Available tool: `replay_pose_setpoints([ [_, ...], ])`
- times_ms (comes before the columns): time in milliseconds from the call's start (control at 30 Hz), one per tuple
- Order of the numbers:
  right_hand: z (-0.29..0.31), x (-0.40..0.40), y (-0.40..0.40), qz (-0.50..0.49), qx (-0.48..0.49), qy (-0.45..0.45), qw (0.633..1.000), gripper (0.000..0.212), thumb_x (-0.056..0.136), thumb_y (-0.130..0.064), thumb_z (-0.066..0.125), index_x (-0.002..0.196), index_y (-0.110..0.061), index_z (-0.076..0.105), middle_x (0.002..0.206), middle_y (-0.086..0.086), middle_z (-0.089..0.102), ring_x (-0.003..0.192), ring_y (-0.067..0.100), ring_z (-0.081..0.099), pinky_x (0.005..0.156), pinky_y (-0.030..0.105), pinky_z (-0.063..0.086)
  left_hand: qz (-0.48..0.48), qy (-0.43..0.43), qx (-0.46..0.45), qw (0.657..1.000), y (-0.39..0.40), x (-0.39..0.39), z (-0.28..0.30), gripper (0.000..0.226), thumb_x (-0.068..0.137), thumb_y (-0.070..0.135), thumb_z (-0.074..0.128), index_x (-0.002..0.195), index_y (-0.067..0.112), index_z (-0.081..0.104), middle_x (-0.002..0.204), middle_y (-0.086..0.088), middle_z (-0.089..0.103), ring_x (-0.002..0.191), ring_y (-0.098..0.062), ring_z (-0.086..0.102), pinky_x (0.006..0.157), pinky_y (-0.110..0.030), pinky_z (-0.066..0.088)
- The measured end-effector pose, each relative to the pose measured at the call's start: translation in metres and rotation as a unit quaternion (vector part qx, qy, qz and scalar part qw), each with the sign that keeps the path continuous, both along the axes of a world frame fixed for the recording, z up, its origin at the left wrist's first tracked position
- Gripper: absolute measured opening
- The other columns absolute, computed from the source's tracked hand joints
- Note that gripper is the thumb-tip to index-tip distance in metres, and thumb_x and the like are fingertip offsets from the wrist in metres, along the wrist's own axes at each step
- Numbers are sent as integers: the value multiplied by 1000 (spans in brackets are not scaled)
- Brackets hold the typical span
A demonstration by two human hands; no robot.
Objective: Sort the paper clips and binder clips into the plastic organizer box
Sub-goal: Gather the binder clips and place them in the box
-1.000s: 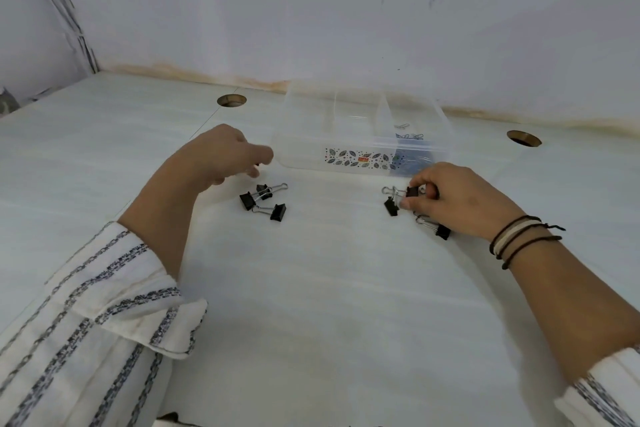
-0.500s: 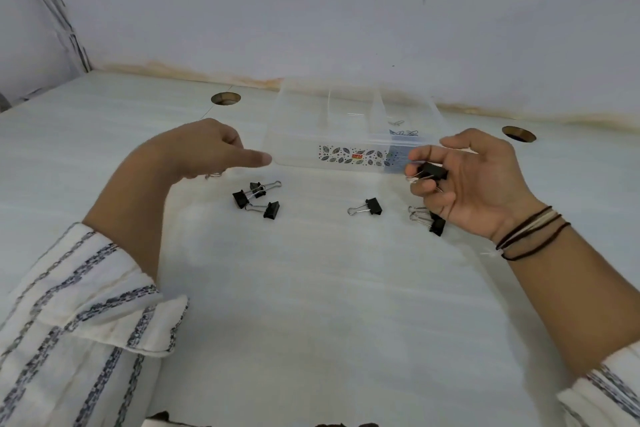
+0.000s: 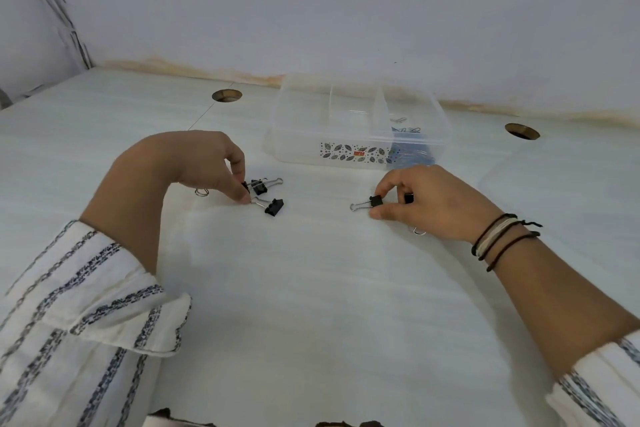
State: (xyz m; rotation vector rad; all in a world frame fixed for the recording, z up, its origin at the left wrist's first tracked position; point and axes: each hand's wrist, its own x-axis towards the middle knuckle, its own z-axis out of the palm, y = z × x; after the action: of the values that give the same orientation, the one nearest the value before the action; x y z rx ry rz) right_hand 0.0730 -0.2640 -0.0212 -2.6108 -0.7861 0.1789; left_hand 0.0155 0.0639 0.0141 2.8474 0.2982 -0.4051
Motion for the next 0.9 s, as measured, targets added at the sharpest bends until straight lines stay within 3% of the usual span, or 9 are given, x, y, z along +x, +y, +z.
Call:
replay_pose_setpoints([
  [100,1,0,0,0,54,19,998,27,81,-51,78,92,-28,70,60,-5,62,48,7,54,51,24,43,6,-23,-78,997,2,0,2,26,76,49,85,81,25,74,84,0,68,75,-21,59,73,-36,46],
  [167,6,-2,1,-42,190,135,971,29,84,-38,80,89,-13,66,58,-1,55,45,11,46,40,21,34,25,-50,-181,982,3,1,5,31,84,38,80,82,11,67,66,-3,56,61,-20,46,64,-33,37],
  [233,11,-2,-2,-65,339,305,888,22,87,-22,76,88,-9,58,63,3,52,46,12,39,36,18,24,21,-66,-302,951,1,2,8,30,84,30,67,81,2,56,53,0,44,51,-17,33,57,-32,26],
  [300,16,-1,-4,-61,414,424,803,12,81,-19,62,87,-12,55,70,7,52,49,12,37,34,17,21,16,-75,-414,907,-8,2,9,19,80,24,49,82,5,53,51,-3,37,43,-15,21,54,-32,15],
  [433,22,-2,-1,-61,449,510,731,22,69,-10,46,88,-9,58,79,12,58,53,14,40,33,15,27,67,-107,-500,857,-37,9,4,21,85,7,31,72,13,47,52,-6,34,37,-11,17,48,-27,9],
  [533,32,-2,8,-75,482,533,691,27,69,-2,41,89,-7,60,80,14,60,54,15,48,34,17,41,86,-129,-545,824,-66,16,8,23,87,7,31,72,15,46,52,-5,39,36,-10,16,48,-24,8],
  [667,56,13,23,-113,548,495,665,33,87,9,32,94,-2,62,90,19,58,68,20,59,47,19,55,123,-159,-573,795,-95,32,25,25,91,9,35,76,15,54,58,-3,46,39,-10,18,43,-18,11],
  [800,81,40,42,-152,609,385,677,29,89,14,39,101,5,65,101,18,53,84,25,59,58,25,62,184,-209,-581,765,-118,59,48,25,90,5,37,77,14,58,69,-6,49,45,-13,25,40,-19,20],
  [900,89,59,57,-188,611,289,712,20,89,15,45,93,5,62,91,16,54,80,28,57,73,37,65,174,-271,-545,775,-132,84,56,19,97,5,43,89,16,56,83,-6,55,56,-13,44,46,-25,43],
])
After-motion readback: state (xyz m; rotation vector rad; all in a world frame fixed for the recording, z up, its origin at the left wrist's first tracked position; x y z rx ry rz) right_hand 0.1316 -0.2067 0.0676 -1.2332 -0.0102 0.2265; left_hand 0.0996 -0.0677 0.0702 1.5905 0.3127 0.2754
